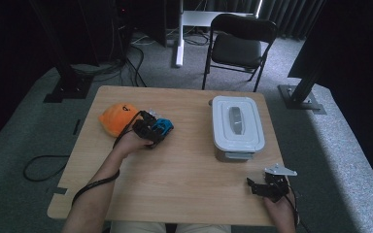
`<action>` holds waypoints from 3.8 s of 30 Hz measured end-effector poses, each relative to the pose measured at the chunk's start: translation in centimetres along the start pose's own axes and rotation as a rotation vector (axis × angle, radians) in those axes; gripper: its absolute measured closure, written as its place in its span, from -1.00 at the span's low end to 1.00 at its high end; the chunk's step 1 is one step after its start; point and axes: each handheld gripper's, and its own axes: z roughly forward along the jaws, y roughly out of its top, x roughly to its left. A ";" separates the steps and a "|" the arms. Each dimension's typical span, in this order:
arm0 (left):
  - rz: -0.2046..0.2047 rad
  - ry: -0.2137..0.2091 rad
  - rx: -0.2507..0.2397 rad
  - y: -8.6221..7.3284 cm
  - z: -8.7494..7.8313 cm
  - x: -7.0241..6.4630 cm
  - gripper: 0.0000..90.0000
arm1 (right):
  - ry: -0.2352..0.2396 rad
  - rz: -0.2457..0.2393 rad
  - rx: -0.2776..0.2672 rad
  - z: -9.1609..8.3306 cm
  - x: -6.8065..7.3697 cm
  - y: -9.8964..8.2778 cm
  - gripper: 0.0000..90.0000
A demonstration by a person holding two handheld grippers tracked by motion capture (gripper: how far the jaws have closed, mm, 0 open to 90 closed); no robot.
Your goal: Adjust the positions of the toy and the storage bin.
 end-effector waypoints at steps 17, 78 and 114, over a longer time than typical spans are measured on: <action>0.017 -0.021 0.008 -3.7 -4.2 0.0 -0.42 | -0.003 0.002 0.000 0.0 0.0 0.0 -0.67; 0.234 -0.158 -0.008 -19.2 -10.6 -3.2 -0.42 | -0.015 0.016 0.001 0.0 -0.1 0.0 -0.67; 0.133 -0.170 -0.070 -17.1 -10.6 -2.6 -0.55 | -0.016 0.016 0.001 0.0 -0.1 0.0 -0.67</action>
